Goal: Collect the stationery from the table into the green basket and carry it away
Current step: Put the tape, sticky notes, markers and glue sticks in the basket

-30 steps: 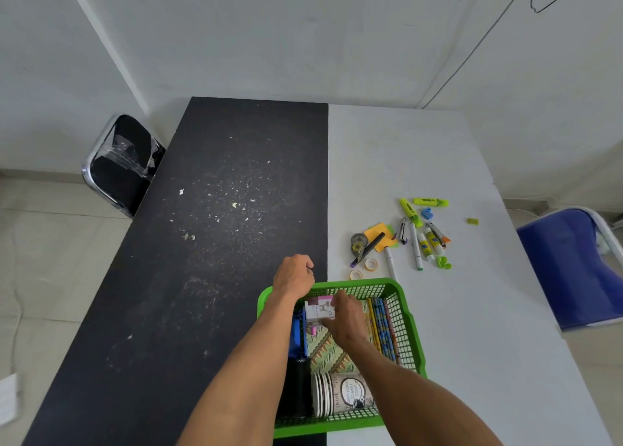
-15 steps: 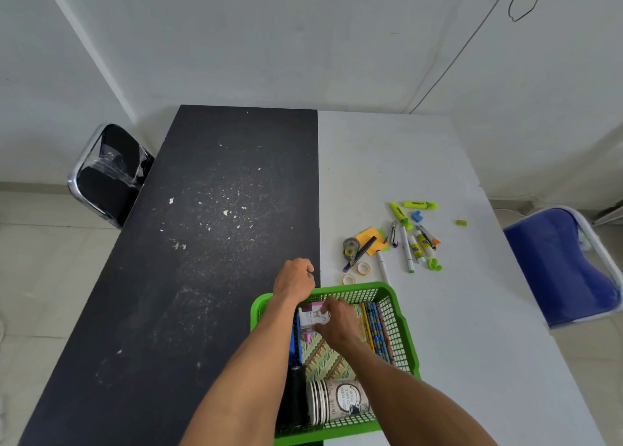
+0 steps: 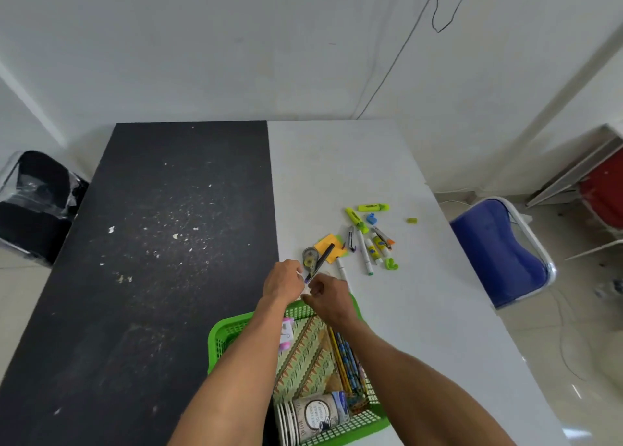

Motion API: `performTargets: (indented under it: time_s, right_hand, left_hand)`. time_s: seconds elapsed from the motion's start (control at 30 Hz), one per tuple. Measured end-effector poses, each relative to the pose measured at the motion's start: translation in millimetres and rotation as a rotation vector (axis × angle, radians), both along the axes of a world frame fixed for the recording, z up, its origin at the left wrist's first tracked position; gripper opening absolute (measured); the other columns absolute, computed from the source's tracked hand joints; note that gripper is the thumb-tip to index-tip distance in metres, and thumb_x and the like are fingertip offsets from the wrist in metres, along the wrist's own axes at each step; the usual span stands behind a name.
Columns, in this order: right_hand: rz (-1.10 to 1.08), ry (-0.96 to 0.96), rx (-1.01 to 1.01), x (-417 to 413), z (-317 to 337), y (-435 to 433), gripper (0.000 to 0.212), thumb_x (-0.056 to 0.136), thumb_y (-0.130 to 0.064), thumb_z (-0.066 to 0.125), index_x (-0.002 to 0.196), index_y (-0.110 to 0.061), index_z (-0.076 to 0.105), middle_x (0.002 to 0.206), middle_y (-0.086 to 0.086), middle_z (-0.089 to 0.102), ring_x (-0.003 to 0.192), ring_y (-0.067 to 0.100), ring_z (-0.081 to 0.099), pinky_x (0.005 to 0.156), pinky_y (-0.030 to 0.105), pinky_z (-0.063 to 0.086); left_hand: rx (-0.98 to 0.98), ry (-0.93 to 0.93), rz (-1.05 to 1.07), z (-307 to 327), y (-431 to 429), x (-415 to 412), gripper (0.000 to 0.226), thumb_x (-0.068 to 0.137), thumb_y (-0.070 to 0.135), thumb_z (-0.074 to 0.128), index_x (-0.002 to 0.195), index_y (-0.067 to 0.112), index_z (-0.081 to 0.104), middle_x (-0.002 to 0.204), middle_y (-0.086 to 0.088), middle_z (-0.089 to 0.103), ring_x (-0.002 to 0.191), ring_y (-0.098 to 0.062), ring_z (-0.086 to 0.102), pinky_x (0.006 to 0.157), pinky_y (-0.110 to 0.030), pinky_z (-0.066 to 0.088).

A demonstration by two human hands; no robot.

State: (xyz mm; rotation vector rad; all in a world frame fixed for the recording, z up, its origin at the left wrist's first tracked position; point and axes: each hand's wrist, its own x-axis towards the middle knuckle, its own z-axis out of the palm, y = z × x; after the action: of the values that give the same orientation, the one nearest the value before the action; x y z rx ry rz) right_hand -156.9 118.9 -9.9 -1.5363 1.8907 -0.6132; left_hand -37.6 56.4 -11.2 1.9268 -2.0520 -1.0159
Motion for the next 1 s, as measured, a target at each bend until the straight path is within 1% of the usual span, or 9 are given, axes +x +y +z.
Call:
performTargets:
  time_s: [0.03,0.13,0.27,0.4,0.5,0.57,0.63,0.83,1.0]
  right_hand:
    - [-0.024,-0.012,-0.008,-7,1,-6,0.016,0.072,-0.015,0.076,0.085,-0.011,0.067,0.068,-0.004,0.059,0.063,0.012,0.054,0.059,0.018,0.041]
    - [-0.09,-0.011,-0.026,-30,-1,-22,0.012,0.072,-0.012,0.073,0.081,-0.009,0.067,0.067,0.0,0.061,0.064,0.016,0.057,0.063,0.026,0.046]
    - [-0.178,-0.004,0.009,-64,-13,-41,0.008,0.073,-0.005,0.069,0.081,-0.008,0.068,0.071,0.005,0.065,0.068,0.019,0.06,0.062,0.025,0.043]
    - [-0.221,0.054,0.063,-96,-25,-58,0.009,0.075,-0.004,0.067,0.084,-0.005,0.069,0.08,0.009,0.068,0.076,0.025,0.061,0.064,0.024,0.042]
    - [-0.218,0.16,0.142,-115,-36,-73,0.022,0.08,-0.011,0.066,0.101,-0.006,0.066,0.102,0.012,0.066,0.096,0.03,0.061,0.074,0.029,0.044]
    - [-0.217,0.229,0.223,-126,-44,-85,0.033,0.084,-0.014,0.064,0.116,-0.01,0.061,0.122,0.012,0.057,0.111,0.031,0.056,0.084,0.034,0.046]
    - [-0.198,0.294,0.266,-133,-52,-93,0.039,0.087,-0.015,0.06,0.125,-0.013,0.055,0.132,0.012,0.047,0.121,0.031,0.048,0.091,0.037,0.044]
    - [-0.211,0.347,0.265,-142,-76,-108,0.037,0.089,-0.015,0.057,0.126,-0.012,0.054,0.131,0.013,0.046,0.121,0.031,0.044,0.089,0.039,0.044]
    - [-0.245,0.334,0.273,-143,-82,-110,0.031,0.089,-0.011,0.054,0.12,-0.009,0.056,0.124,0.012,0.05,0.113,0.032,0.05,0.078,0.038,0.046]
  left_hand:
    - [0.0,0.001,-0.007,0,-4,-6,0.028,0.089,0.009,0.05,0.107,0.017,0.069,0.109,-0.01,0.068,0.096,-0.029,0.065,0.078,-0.036,0.056]
    - [-0.005,-0.008,-0.033,-2,-11,-18,0.024,0.09,0.012,0.049,0.104,0.014,0.069,0.105,-0.011,0.069,0.092,-0.029,0.065,0.074,-0.039,0.056]
    - [-0.011,-0.043,-0.056,-11,-19,-30,0.024,0.093,0.017,0.047,0.106,0.01,0.066,0.104,-0.015,0.067,0.092,-0.033,0.063,0.075,-0.042,0.055]
    - [0.027,-0.038,-0.056,-22,-25,-41,0.027,0.094,0.016,0.046,0.111,0.013,0.067,0.109,-0.015,0.065,0.095,-0.032,0.062,0.075,-0.038,0.053]
    - [0.049,-0.035,-0.039,-33,-32,-47,0.028,0.094,0.014,0.045,0.113,0.013,0.066,0.11,-0.015,0.065,0.095,-0.032,0.063,0.074,-0.037,0.053]
    - [0.064,-0.018,-0.025,-40,-36,-50,0.028,0.093,0.013,0.046,0.112,0.012,0.067,0.109,-0.015,0.066,0.094,-0.032,0.063,0.075,-0.038,0.054]
    - [0.08,-0.008,-0.005,-45,-39,-50,0.028,0.092,0.013,0.047,0.112,0.012,0.067,0.109,-0.014,0.066,0.094,-0.03,0.064,0.076,-0.039,0.055]
    - [0.124,-0.026,0.058,-60,-45,-50,0.03,0.093,0.014,0.044,0.11,0.014,0.069,0.108,-0.012,0.067,0.093,-0.028,0.064,0.074,-0.038,0.055]
    - [0.122,-0.026,0.084,-65,-48,-53,0.033,0.093,0.01,0.041,0.109,0.013,0.07,0.107,-0.011,0.068,0.092,-0.027,0.065,0.075,-0.04,0.056]
